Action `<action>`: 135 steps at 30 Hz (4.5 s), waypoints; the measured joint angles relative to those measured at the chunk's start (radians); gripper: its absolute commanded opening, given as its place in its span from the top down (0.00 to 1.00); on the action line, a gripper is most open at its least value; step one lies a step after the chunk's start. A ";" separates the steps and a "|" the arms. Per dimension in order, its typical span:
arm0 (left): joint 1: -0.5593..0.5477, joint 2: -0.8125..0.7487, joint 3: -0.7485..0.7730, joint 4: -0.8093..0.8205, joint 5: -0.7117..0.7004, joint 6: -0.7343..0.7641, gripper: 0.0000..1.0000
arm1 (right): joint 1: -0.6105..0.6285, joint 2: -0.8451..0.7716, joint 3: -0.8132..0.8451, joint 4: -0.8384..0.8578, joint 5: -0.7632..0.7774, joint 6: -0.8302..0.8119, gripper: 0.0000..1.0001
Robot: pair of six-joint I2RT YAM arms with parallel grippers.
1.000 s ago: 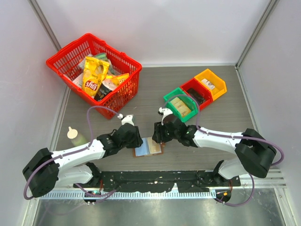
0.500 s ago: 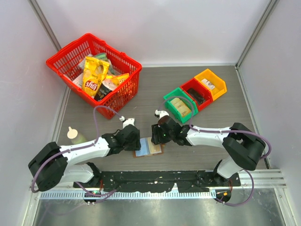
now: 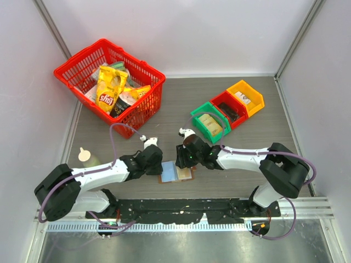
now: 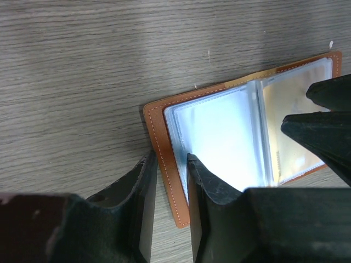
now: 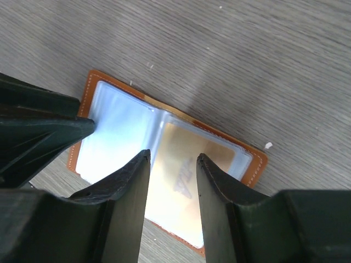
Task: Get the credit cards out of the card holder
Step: Remove the credit card from the card holder.
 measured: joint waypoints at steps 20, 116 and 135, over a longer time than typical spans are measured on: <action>0.000 0.002 -0.005 0.008 0.007 -0.019 0.72 | 0.007 -0.010 0.011 -0.112 0.131 0.000 0.50; -0.001 -0.076 -0.128 0.186 0.093 -0.150 1.00 | -0.094 0.170 -0.352 0.880 -0.387 0.421 0.67; -0.001 -0.054 -0.106 0.171 0.082 -0.150 1.00 | -0.112 0.277 -0.359 1.106 -0.475 0.508 0.79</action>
